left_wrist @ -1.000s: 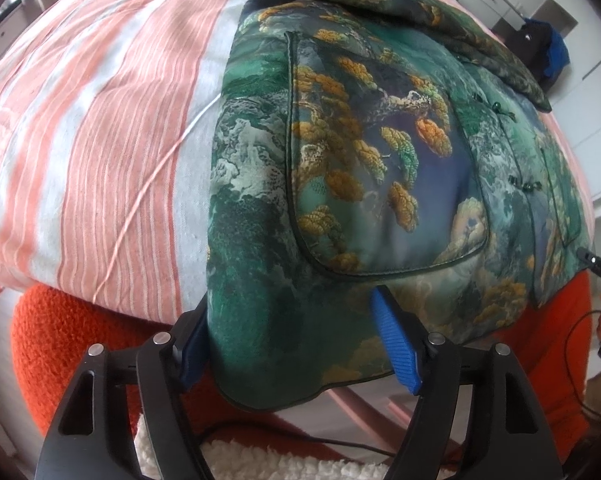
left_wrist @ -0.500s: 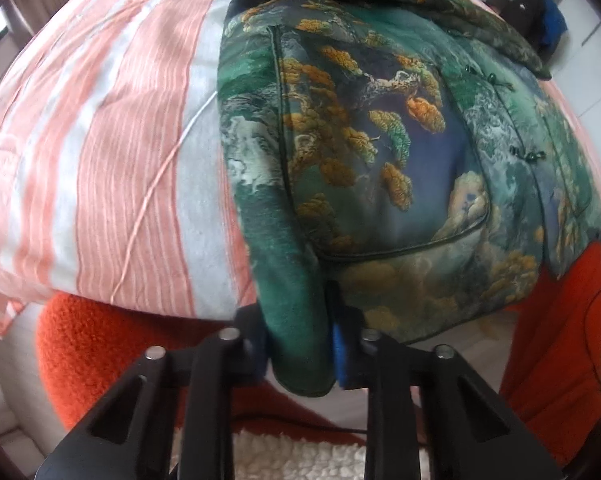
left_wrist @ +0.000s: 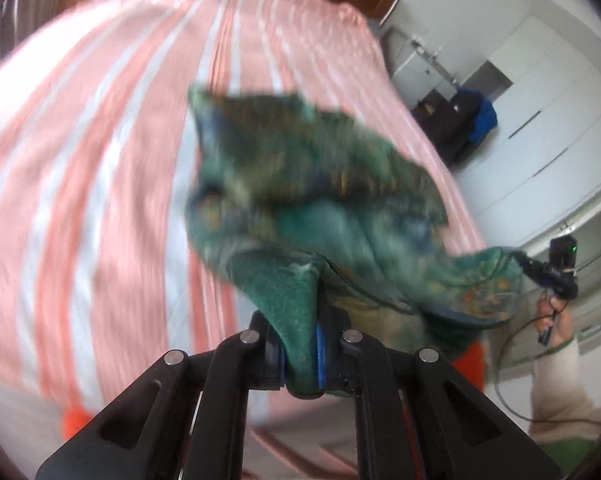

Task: Fold large clothes
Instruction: 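Lift the hem with both tools and fold it over toward the collar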

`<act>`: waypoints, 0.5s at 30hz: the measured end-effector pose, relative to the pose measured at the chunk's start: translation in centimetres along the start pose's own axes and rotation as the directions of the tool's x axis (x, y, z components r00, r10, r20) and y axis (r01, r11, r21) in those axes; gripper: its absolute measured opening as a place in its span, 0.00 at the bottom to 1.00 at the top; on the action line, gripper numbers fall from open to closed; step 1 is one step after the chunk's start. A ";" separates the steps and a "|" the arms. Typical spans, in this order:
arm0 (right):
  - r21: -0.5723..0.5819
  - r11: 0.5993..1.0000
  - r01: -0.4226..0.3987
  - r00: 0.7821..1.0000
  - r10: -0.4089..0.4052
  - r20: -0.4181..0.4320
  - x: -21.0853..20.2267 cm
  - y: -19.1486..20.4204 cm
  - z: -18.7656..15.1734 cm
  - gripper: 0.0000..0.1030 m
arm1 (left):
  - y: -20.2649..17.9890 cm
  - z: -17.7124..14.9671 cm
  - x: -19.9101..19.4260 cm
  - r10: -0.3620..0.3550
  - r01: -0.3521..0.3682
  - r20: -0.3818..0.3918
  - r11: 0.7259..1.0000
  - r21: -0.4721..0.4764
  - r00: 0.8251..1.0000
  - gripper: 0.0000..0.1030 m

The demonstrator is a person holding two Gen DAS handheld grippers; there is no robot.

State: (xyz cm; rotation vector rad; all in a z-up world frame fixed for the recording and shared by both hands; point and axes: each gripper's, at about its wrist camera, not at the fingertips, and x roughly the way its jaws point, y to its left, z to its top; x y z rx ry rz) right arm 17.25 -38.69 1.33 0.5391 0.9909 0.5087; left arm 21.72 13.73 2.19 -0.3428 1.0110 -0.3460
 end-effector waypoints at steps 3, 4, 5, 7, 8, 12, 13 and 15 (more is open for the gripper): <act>-0.093 0.993 0.075 0.995 -0.068 0.078 2.6 1.3 8.3 0.10 | -2.0 9.6 2.4 0.038 -0.040 0.092 0.999 0.023 0.995 0.17; -0.108 0.988 0.112 0.989 -0.100 0.112 4.1 1.5 11.5 0.10 | -2.6 12.2 3.9 0.045 -0.048 0.082 0.998 0.034 0.996 0.23; -0.109 0.983 0.145 0.980 -0.128 0.152 5.8 1.4 14.5 0.10 | -2.8 15.4 6.1 0.077 -0.079 0.050 0.996 0.039 0.996 0.37; -0.071 0.982 0.174 0.964 -0.155 0.214 8.6 0.5 19.0 0.15 | -2.1 18.8 9.0 0.147 -0.147 -0.008 0.989 0.000 0.989 0.51; -0.018 0.982 0.187 0.959 -0.179 0.220 10.5 -0.7 21.1 0.22 | -1.5 19.8 10.3 0.172 -0.173 -0.048 0.984 -0.027 0.984 0.53; 0.190 0.972 0.139 0.941 -0.190 0.281 12.2 -4.5 23.4 0.97 | 1.2 19.1 9.1 0.266 -0.266 -0.019 0.963 -0.037 0.964 0.90; 0.201 0.972 0.118 0.940 -0.175 0.294 11.9 -5.1 23.4 0.97 | 2.1 18.2 8.6 0.273 -0.272 0.007 0.961 -0.042 0.962 0.96; 0.188 0.971 0.148 0.944 -0.196 0.264 12.2 -5.8 23.0 0.97 | 4.0 17.3 8.6 0.267 -0.266 0.015 0.962 -0.055 0.964 0.96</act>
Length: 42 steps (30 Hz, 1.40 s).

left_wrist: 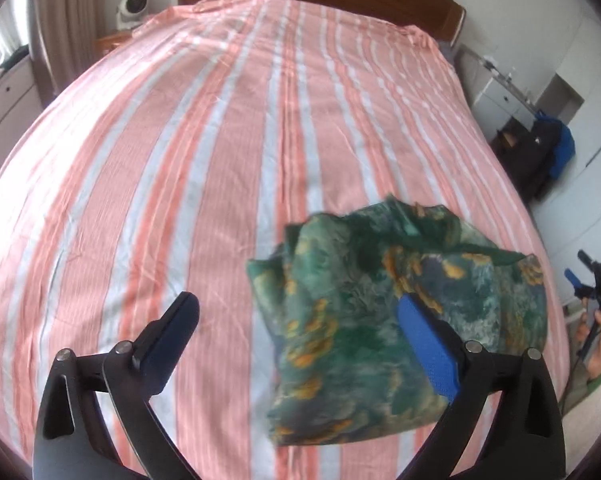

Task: Fold large clothes
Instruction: 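Lift the hem with both tools and fold it over toward the collar, then lower the folded hem onto the jacket and open both tools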

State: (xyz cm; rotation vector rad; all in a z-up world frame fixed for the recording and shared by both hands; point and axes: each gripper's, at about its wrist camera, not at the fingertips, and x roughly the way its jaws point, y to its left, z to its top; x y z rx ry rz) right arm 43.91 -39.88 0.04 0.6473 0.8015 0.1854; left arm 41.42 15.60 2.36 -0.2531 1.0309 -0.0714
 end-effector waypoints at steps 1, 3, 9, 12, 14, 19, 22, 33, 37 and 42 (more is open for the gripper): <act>-0.032 0.999 0.024 0.999 -0.025 -0.021 0.4 -0.2 -0.4 0.97 | 0.6 -0.4 0.9 -0.014 0.014 -0.018 1.000 -0.001 1.000 0.96; -0.151 0.985 0.083 0.990 -0.099 -0.102 2.4 0.2 -1.8 0.97 | 0.7 -1.1 3.3 -0.014 0.015 -0.056 1.000 0.010 0.998 0.96; -0.424 0.881 0.209 0.920 -0.324 -0.220 9.1 1.9 -7.4 0.83 | -4.1 -3.1 10.2 0.110 -0.085 -0.118 0.977 0.198 0.987 0.39; -0.552 0.775 0.306 0.876 -0.456 -0.155 10.5 3.1 -9.3 0.16 | -5.2 -3.7 10.0 0.160 -0.137 -0.095 0.968 0.211 0.982 0.08; -0.580 0.744 0.331 0.881 -0.464 -0.091 8.9 4.3 -9.1 0.14 | -5.5 -3.3 7.5 0.147 -0.136 -0.040 0.971 0.195 0.988 0.07; -0.549 0.766 0.333 0.935 -0.345 0.085 3.7 7.7 -5.4 0.13 | -6.6 0.2 2.5 0.096 -0.122 0.148 0.976 0.179 0.984 0.07; -0.529 0.766 0.365 0.930 -0.323 0.173 4.7 8.6 -3.5 0.13 | -7.0 2.2 5.2 0.153 -0.192 0.224 0.968 0.164 0.962 0.07; -0.469 0.789 0.396 0.904 -0.425 0.047 16.9 0.2 -7.6 0.21 | -0.9 -3.0 15.9 0.152 -0.158 0.116 0.987 0.037 0.981 0.28; -0.405 0.853 0.329 0.933 -0.361 -0.003 14.6 -0.1 -6.1 0.52 | -1.6 -2.3 11.0 0.196 -0.204 0.187 0.979 0.028 0.963 0.67; -0.373 0.893 0.251 0.968 -0.225 0.112 7.7 2.5 -5.1 0.71 | -9.6 -0.5 6.2 0.039 -0.091 0.266 0.978 0.186 0.963 0.86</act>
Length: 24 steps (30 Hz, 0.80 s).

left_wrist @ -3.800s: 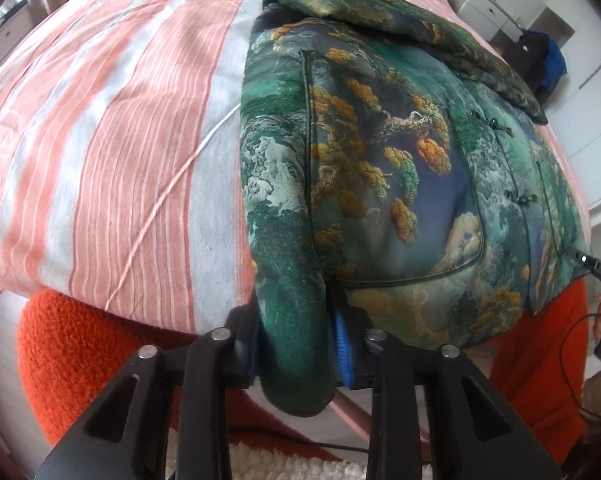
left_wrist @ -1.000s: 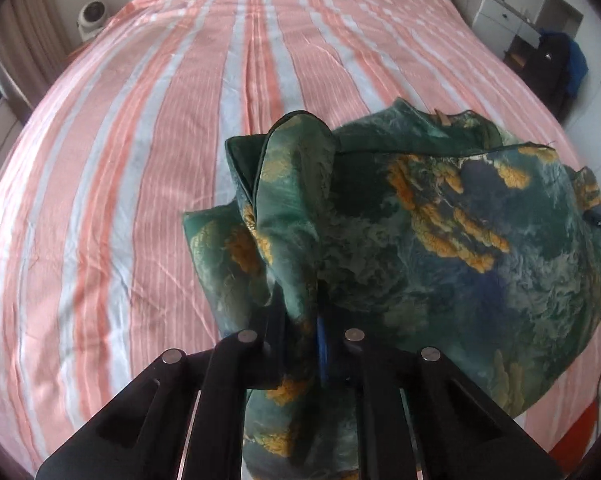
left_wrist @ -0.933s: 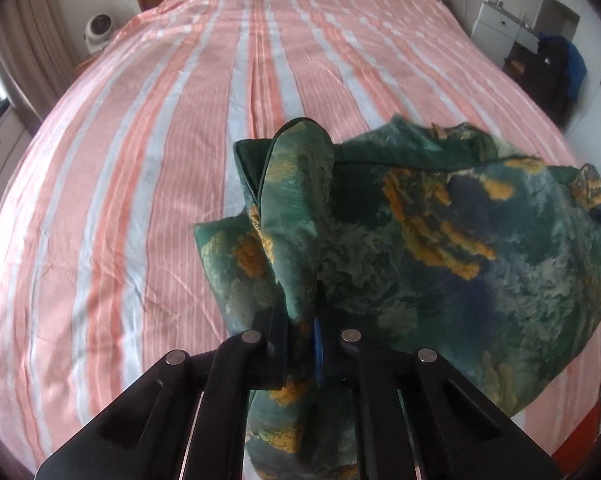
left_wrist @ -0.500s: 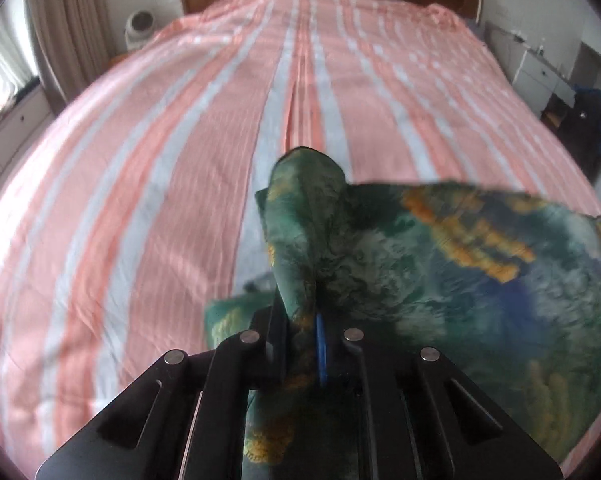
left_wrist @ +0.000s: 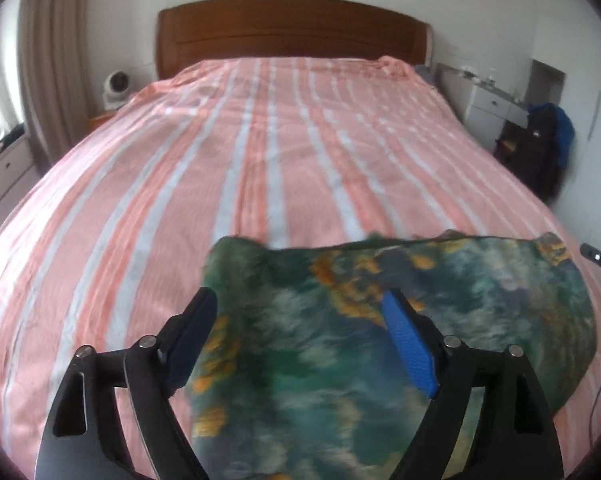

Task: Fold large clothes
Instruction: 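Lower the folded hem onto the jacket and open both tools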

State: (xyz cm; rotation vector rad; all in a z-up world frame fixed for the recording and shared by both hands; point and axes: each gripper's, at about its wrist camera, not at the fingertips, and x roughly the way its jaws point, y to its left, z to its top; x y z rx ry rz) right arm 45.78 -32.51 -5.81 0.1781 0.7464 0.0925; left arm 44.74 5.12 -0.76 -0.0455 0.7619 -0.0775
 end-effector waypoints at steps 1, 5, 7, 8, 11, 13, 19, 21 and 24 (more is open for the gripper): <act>-0.010 1.000 -0.024 1.000 0.024 0.009 -0.7 0.7 0.3 0.71 | -2.3 0.9 0.1 -0.036 0.036 -0.001 0.998 0.043 0.999 0.89; -0.032 0.991 -0.132 0.991 0.131 -0.028 -2.2 3.3 0.0 0.72 | -11.5 2.8 4.6 -0.033 0.045 -0.064 0.979 0.200 0.997 0.95; -0.044 0.985 -0.168 0.984 0.165 -0.059 -2.5 4.0 -1.1 0.72 | -13.4 1.3 7.2 -0.019 0.049 -0.142 0.977 0.207 0.990 0.91; -0.056 0.983 -0.174 0.983 0.170 -0.071 -2.6 4.4 -1.8 0.72 | -13.9 -0.3 8.3 0.000 0.043 -0.189 0.974 0.221 0.982 0.84; -0.099 0.980 -0.171 0.980 0.158 -0.123 -3.4 4.7 -5.6 0.72 | -15.1 -5.6 7.8 0.035 0.031 -0.215 0.954 0.297 0.976 0.77; -0.116 0.979 -0.166 0.979 0.149 -0.142 -4.3 4.1 -7.9 0.72 | -16.1 -8.1 4.4 0.020 0.039 -0.157 0.930 0.366 0.987 0.84; -0.186 0.977 -0.103 0.984 0.074 -0.160 -8.2 3.0 -14.6 0.72 | -17.9 -15.2 -2.8 -0.060 0.165 -0.235 0.873 0.459 0.970 0.94; -0.147 0.982 -0.119 0.979 0.091 -0.181 -9.9 2.9 -16.6 0.72 | -18.5 -16.8 -4.3 -0.046 0.157 -0.240 0.872 0.464 0.970 0.94; -0.087 0.988 -0.128 0.977 0.111 -0.180 -12.0 3.1 -18.8 0.72 | -19.3 -17.8 -6.6 -0.025 0.129 -0.250 0.903 0.410 0.968 0.94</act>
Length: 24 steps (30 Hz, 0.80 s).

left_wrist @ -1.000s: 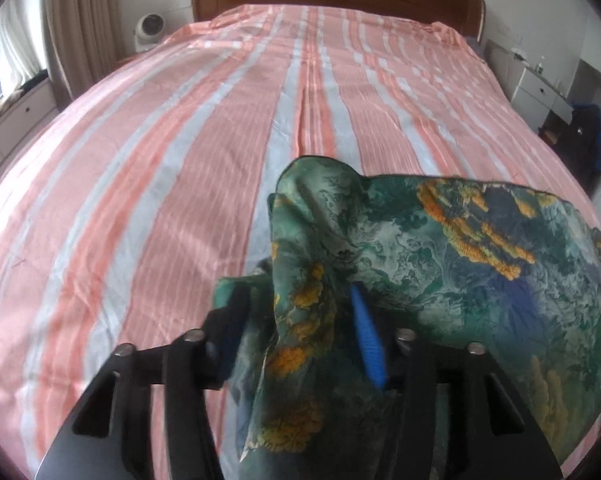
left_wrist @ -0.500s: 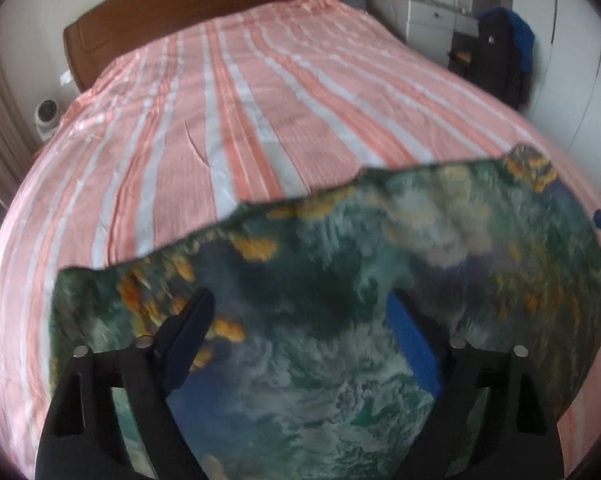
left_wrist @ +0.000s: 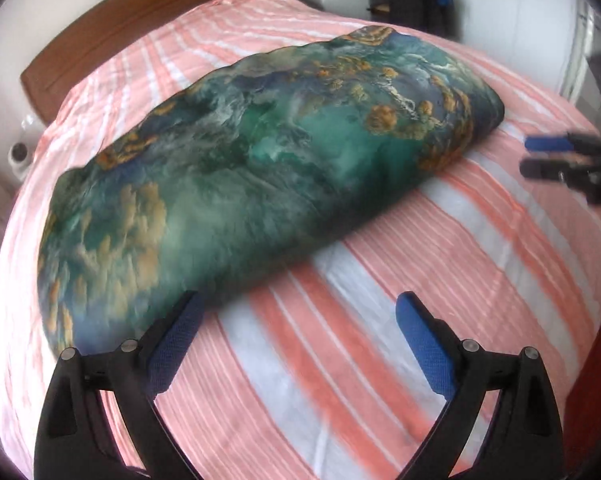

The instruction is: Fold large clothes

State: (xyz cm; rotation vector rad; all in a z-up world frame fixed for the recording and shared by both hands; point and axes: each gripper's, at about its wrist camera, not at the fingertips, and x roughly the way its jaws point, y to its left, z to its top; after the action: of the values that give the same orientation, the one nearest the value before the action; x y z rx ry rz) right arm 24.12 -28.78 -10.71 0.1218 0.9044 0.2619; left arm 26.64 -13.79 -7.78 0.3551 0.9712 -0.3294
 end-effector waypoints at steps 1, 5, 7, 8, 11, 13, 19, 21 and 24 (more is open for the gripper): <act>0.016 1.000 -0.005 1.000 0.005 -0.001 -0.4 0.3 -0.9 0.72 | -0.3 -0.1 -0.6 0.019 -0.019 -0.001 0.999 -0.028 1.000 0.95; 0.070 0.998 -0.003 1.000 0.002 0.008 -1.9 1.2 -4.2 0.72 | -1.5 -0.7 -3.0 0.113 -0.108 0.033 0.988 -0.108 0.993 0.95; 0.103 0.995 0.002 1.000 -0.004 0.011 -2.2 1.1 -5.2 0.72 | -1.2 -0.9 -3.5 0.137 -0.131 0.040 0.983 -0.128 0.990 0.95; 0.116 0.993 0.007 1.000 -0.008 0.012 -2.4 1.1 -5.7 0.72 | -1.2 -1.0 -3.8 0.144 -0.137 0.041 0.981 -0.138 0.989 0.95; 0.142 0.990 0.010 1.000 -0.012 0.008 -2.9 1.0 -6.7 0.72 | -1.2 -1.0 -4.7 0.160 -0.152 0.040 0.975 -0.161 0.986 0.95; 0.134 0.991 0.021 1.000 -0.023 0.014 -3.3 1.2 -7.1 0.72 | -1.1 -0.8 -5.0 0.168 -0.159 0.040 0.973 -0.168 0.985 0.95; 0.133 0.991 0.020 1.000 -0.023 0.016 -4.0 1.4 -7.8 0.72 | -1.6 -0.9 -6.1 0.191 -0.181 0.046 0.970 -0.162 0.981 0.95; 0.134 0.991 0.019 1.000 -0.021 0.013 -4.1 1.5 -8.0 0.72 | -1.8 -0.9 -6.2 0.199 -0.190 0.045 0.969 -0.161 0.979 0.95; 0.137 0.990 0.014 1.000 -0.016 0.013 -4.2 1.5 -8.5 0.72 | -1.8 -0.9 -6.3 0.203 -0.194 0.043 0.968 -0.162 0.978 0.95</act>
State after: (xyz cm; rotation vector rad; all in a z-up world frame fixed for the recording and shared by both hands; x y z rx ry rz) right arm 14.69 -28.50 -12.44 0.2438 0.9086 0.1846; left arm 21.94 -14.31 -3.23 0.2944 0.8885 -0.0796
